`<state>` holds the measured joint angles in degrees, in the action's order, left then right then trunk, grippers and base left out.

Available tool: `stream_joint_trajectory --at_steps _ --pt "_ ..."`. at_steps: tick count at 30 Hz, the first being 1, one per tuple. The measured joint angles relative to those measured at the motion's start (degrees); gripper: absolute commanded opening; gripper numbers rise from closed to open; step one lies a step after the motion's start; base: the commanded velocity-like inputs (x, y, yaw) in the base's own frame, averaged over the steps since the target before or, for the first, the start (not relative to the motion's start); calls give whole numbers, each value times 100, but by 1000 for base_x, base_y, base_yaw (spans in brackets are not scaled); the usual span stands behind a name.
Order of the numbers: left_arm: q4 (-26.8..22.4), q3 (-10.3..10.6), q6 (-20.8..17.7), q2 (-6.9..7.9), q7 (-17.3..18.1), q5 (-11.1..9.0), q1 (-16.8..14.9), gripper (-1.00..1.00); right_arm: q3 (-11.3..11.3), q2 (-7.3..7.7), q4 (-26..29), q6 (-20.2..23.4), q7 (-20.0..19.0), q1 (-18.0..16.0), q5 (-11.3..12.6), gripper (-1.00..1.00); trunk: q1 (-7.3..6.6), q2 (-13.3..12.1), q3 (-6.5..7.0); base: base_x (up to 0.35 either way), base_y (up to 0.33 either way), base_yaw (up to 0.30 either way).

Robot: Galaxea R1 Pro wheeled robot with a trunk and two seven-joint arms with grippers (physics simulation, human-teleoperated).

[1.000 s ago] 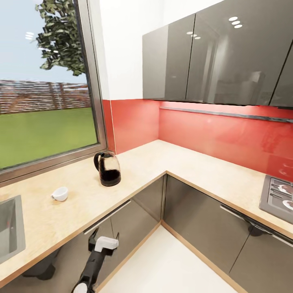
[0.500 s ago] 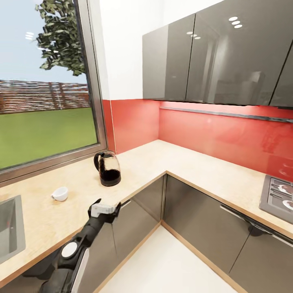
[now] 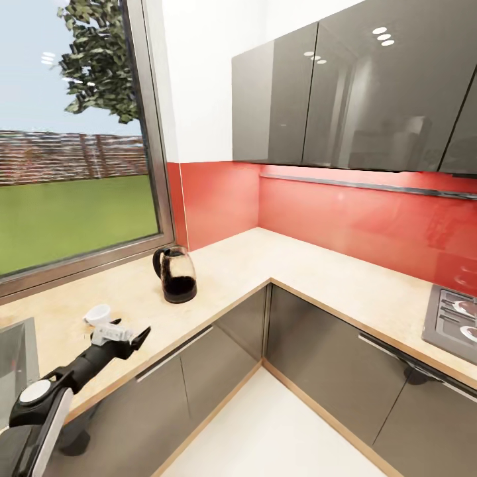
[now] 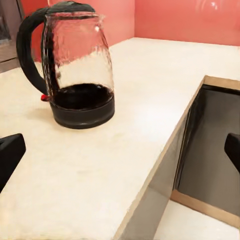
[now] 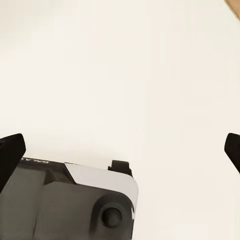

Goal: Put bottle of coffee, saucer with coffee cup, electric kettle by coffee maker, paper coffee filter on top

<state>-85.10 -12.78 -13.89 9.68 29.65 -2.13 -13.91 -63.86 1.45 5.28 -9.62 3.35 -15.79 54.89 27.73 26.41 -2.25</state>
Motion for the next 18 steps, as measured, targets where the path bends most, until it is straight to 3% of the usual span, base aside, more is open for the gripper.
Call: stream_joint_trajectory --at_steps 4,8,12,18 --pt "26 -403 -183 460 545 -79 -8 100 2 5 1 0 0 0 7 100 0 0 0 0 0 0" --pt "140 -542 -418 874 842 -91 -3 100 2 39 -6 2 -7 0 -5 100 0 0 0 0 0 0" --pt "229 -575 -498 1122 1041 -84 -2 100 -6 66 -17 14 -20 0 -15 100 0 0 0 0 0 0" --pt "294 -593 -555 1356 1157 -80 -11 100 -13 111 -115 24 -29 0 -12 100 0 0 0 0 0 0"
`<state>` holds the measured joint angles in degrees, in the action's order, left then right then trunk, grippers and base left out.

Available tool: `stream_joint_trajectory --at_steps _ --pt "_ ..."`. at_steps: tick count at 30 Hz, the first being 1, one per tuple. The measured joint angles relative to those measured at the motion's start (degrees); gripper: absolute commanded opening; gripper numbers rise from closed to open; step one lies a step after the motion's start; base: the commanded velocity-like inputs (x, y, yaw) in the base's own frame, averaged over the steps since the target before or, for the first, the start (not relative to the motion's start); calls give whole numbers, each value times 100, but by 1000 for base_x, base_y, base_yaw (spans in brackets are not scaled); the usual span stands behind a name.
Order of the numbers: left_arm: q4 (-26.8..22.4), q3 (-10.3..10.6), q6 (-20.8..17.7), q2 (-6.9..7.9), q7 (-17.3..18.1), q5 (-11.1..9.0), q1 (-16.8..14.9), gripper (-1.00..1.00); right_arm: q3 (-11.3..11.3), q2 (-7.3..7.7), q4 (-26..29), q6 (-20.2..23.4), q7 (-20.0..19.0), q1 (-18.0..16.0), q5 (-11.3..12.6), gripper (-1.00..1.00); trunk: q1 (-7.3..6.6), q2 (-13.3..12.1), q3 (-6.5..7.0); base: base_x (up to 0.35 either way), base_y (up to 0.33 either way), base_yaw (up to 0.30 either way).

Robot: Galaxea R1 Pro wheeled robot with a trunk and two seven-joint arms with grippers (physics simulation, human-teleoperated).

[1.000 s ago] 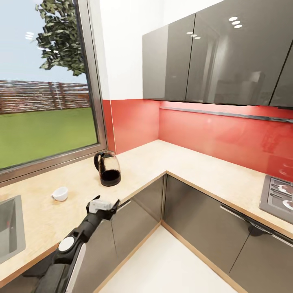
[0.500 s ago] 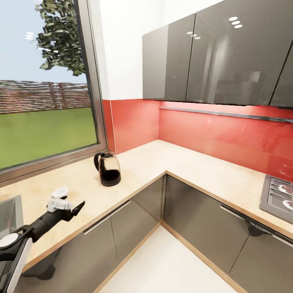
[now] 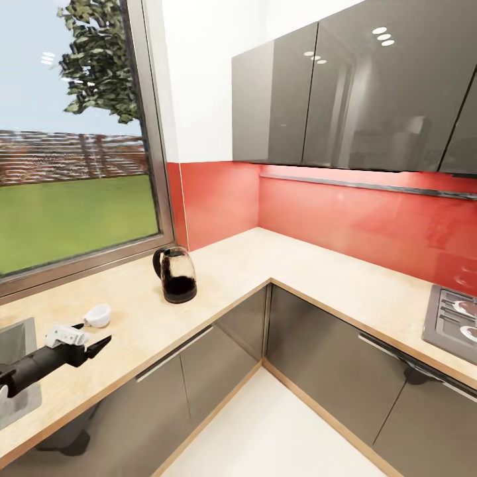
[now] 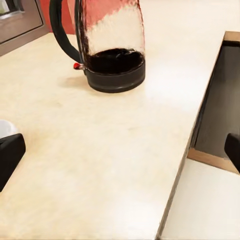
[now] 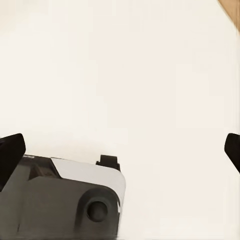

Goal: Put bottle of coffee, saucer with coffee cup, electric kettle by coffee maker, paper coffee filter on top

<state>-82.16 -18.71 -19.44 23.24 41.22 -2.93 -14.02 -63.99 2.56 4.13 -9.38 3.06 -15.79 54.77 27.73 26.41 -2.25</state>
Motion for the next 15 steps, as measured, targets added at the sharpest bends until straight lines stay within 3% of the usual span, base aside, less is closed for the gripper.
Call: stream_joint_trajectory --at_steps 4,10,12,15 --pt "204 17 -270 188 16 -4 -291 100 -2 42 -143 0 -3 0 10 100 0 0 0 0 0 0" --pt "1000 70 -625 314 179 62 -1229 100 -4 59 -221 17 -115 23 11 100 0 0 0 0 0 0" --pt "1232 79 -649 352 295 142 -1469 100 -6 66 -226 26 -374 58 -1 100 0 0 0 0 0 0" --pt "1317 90 -644 363 431 235 -1551 100 -5 95 -245 29 -669 86 2 100 0 0 0 0 0 0"
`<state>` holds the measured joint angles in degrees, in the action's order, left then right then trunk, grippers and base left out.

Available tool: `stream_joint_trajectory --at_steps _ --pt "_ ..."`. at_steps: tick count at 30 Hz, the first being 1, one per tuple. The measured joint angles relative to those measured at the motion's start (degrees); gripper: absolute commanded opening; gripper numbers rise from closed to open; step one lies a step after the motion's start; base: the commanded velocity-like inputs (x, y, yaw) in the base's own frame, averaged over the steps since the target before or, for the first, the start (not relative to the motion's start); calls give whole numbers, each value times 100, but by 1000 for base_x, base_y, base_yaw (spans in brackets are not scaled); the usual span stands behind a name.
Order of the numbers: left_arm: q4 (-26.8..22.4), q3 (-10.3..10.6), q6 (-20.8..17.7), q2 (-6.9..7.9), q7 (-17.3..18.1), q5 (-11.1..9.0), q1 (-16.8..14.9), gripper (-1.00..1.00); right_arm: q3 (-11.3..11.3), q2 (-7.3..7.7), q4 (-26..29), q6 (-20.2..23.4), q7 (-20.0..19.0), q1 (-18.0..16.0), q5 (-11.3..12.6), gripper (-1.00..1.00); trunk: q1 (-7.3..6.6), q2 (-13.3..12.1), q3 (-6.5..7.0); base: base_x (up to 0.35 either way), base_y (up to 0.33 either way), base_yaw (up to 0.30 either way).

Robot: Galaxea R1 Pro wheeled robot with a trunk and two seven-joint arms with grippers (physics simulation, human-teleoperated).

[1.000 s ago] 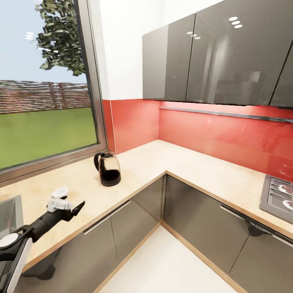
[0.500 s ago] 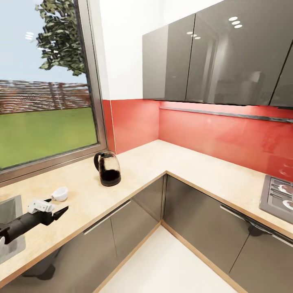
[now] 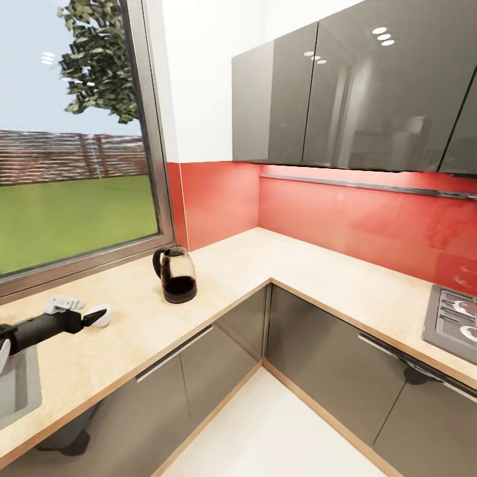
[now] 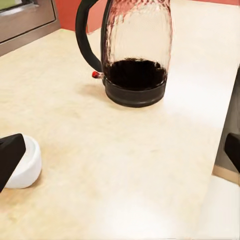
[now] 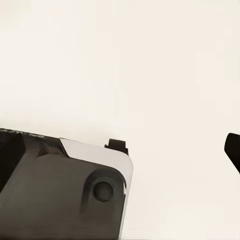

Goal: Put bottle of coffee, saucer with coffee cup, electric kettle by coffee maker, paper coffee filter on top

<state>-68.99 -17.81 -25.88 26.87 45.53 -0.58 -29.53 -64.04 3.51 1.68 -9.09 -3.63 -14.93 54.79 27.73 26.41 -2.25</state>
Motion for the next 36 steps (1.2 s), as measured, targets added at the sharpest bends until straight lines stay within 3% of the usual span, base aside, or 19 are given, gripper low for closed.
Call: stream_joint_trajectory --at_steps 5,13,25,36 --pt "12 18 8 -4 186 141 -26 100 7 108 -8 0 -231 26 7 100 0 0 0 0 0 0" --pt "13 10 -5 -12 205 161 -35 100 8 83 -1 0 -252 29 18 100 -1 0 0 41 1 0" --pt "19 32 -1 -42 189 162 -36 100 8 80 1 1 -237 30 20 100 -3 1 0 259 166 0" --pt "13 220 9 -56 166 169 -38 100 8 70 4 0 -236 30 11 100 0 0 0 169 117 0"
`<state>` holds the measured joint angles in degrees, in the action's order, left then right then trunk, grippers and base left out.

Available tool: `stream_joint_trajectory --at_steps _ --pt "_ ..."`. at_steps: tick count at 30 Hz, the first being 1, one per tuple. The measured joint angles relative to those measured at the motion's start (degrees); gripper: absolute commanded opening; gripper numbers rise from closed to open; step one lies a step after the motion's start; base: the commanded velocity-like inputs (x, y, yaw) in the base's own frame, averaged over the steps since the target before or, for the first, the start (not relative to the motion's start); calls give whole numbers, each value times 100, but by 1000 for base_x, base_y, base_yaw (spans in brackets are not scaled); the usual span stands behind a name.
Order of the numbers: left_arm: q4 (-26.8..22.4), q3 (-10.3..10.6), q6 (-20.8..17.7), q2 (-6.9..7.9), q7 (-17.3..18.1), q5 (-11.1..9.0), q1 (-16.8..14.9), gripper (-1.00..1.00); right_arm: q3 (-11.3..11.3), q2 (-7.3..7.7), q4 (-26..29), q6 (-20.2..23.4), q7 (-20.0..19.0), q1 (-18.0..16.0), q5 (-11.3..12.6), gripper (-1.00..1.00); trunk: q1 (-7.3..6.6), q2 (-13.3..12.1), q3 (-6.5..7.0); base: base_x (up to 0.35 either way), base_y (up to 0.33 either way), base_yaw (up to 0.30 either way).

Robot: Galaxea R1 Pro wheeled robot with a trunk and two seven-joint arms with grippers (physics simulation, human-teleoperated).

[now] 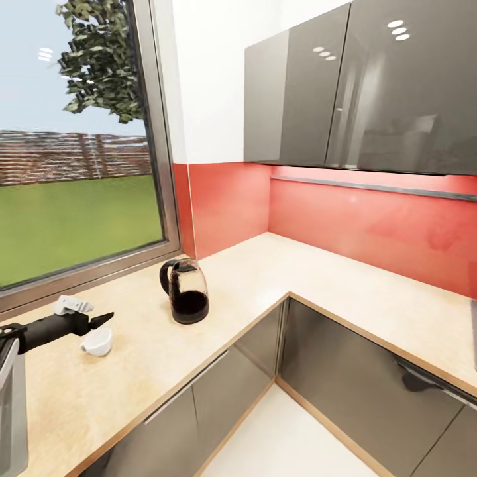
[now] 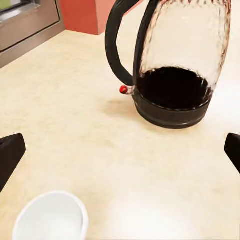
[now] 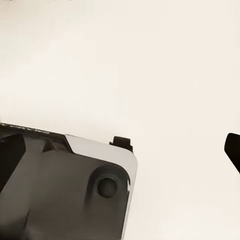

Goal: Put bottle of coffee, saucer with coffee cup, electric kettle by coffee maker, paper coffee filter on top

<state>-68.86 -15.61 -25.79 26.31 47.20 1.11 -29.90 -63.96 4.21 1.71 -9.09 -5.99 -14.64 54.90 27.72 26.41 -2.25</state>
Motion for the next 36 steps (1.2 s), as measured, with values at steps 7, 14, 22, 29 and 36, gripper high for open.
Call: stream_joint_trajectory --at_steps 7,14,22,29,36 --pt "2 6 -6 -2 -8 8 1 100 0 -2 11 -7 -3 0 -6 100 -1 1 0 116 -93 0" --pt "10 6 -6 -1 -11 9 0 100 0 -7 19 -10 -7 0 -5 100 -2 1 0 205 -194 0" --pt "5 -1 0 -1 -13 9 -3 100 0 -10 22 -9 -8 0 -5 100 0 0 0 168 -124 0" --pt "6 -2 1 -9 -20 9 -2 100 0 -18 26 -9 -9 0 -5 100 -2 1 0 131 -26 0" --pt "5 -2 0 -27 -127 2 -1 100 0 -27 30 -9 -9 0 -5 100 -1 0 0 179 -24 0"
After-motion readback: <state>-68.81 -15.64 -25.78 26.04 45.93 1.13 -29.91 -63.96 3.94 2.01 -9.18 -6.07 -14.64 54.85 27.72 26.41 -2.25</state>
